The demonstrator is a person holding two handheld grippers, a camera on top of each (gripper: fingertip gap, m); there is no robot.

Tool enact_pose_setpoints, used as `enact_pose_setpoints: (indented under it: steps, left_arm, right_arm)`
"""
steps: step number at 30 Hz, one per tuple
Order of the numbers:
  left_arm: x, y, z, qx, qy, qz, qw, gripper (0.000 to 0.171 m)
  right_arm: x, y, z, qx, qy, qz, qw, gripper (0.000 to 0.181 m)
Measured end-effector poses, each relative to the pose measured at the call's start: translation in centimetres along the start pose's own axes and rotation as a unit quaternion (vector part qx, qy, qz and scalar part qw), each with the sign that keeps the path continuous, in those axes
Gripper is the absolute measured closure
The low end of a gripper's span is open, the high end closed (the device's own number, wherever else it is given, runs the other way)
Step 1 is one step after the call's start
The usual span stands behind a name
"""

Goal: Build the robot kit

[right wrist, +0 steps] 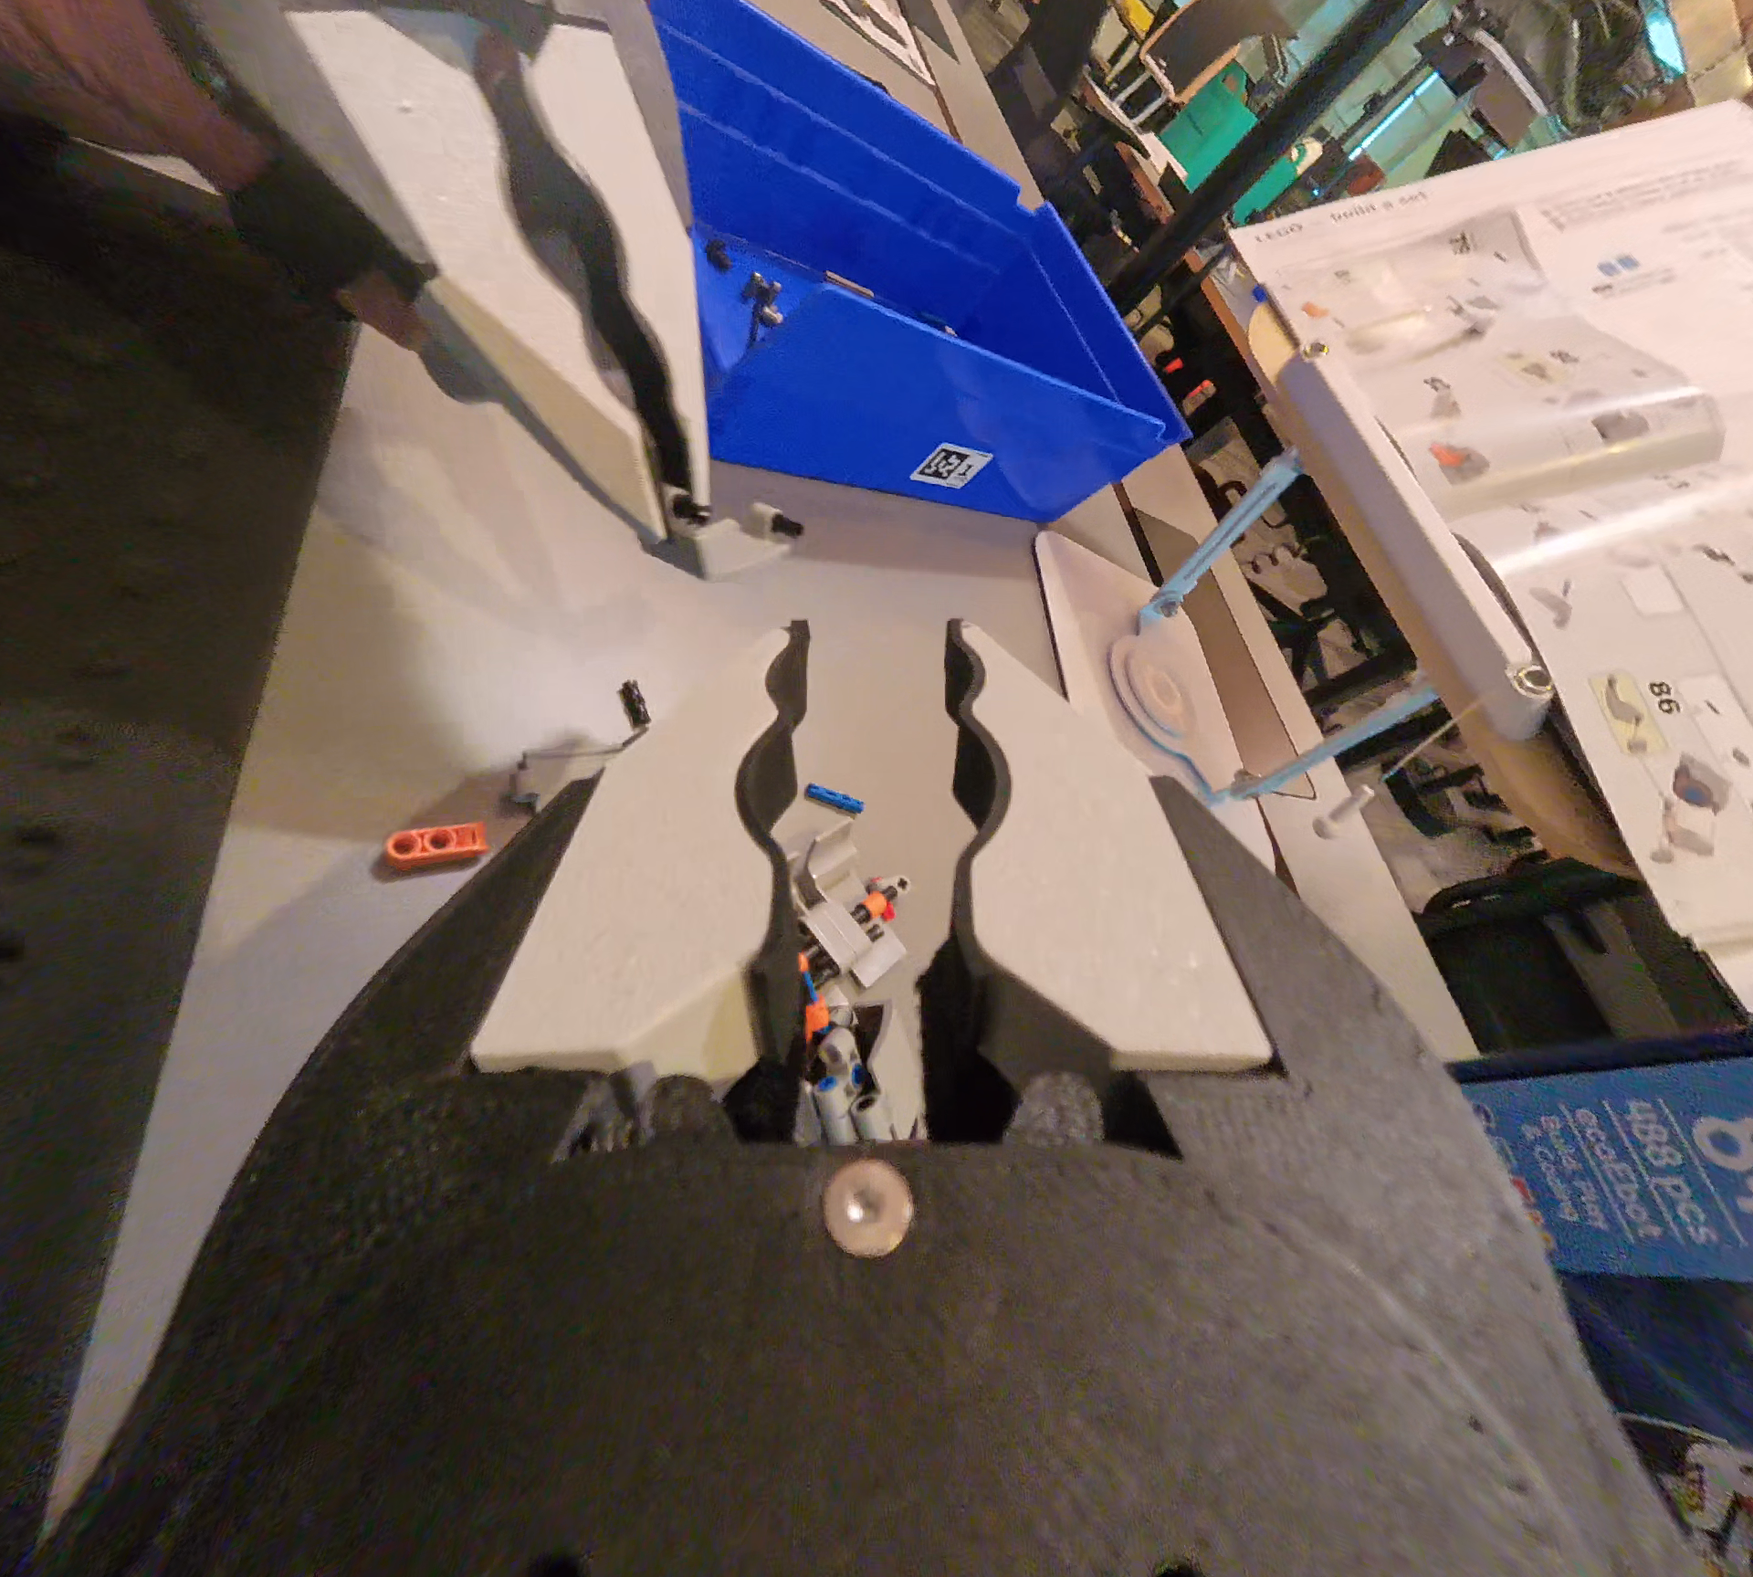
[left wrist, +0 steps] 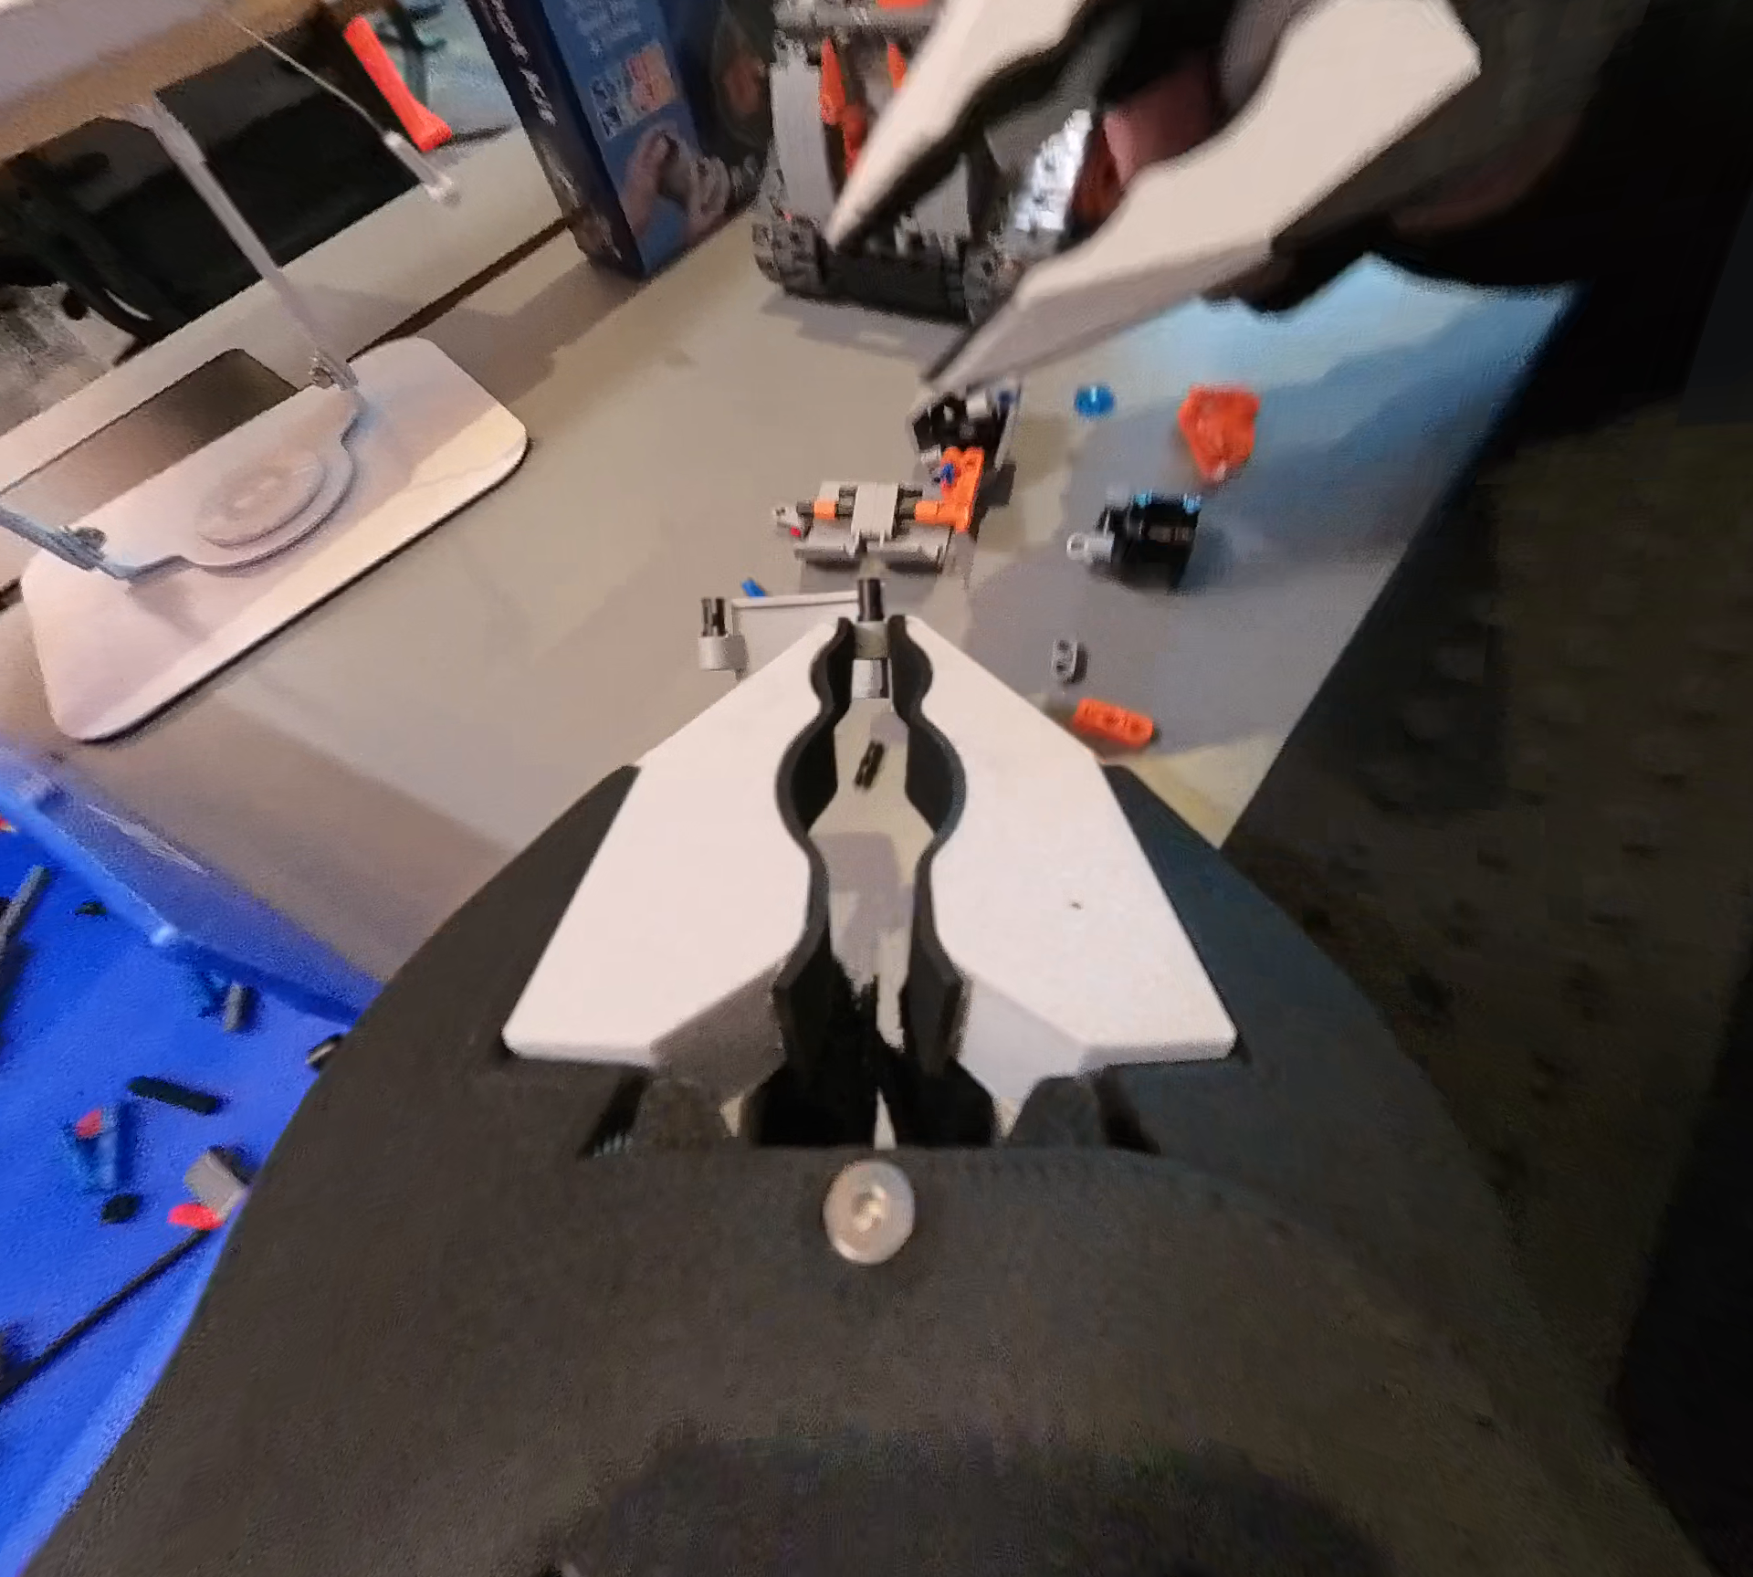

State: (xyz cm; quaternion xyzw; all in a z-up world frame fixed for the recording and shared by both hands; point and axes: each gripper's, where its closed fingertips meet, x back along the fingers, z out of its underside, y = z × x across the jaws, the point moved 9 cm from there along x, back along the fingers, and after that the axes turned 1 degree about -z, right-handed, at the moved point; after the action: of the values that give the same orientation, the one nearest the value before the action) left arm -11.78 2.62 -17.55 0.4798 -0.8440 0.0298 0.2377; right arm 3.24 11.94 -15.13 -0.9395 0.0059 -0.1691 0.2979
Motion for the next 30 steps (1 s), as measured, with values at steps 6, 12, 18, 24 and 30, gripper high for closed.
enact_pose_setpoints:
  steps: [6,12,18,24,30]
  left_arm:
    - [-1.3,-0.6,2.2,-0.105,0.129,0.002,0.986,0.167]
    - [-2.0,-0.6,3.7,-0.108,0.174,0.036,0.978,0.167]
    - [-2.4,-0.4,4.5,-0.102,0.187,0.056,0.975,0.166]
    - [-2.6,-0.4,4.9,-0.104,0.191,0.067,0.974,0.16]
    - [-2.0,0.0,4.7,-0.091,0.159,0.075,0.98,0.15]
  right_arm:
    - [-0.8,0.6,0.9,0.023,0.029,-0.01,0.999,0.168]
    - [-1.2,0.9,1.6,0.036,0.042,-0.022,0.998,0.171]
    - [-1.4,1.1,1.9,0.035,0.046,-0.033,0.998,0.172]
    - [-1.5,1.1,2.1,0.035,0.051,-0.04,0.997,0.172]
    - [-1.5,0.9,2.2,0.029,0.047,-0.041,0.998,0.172]
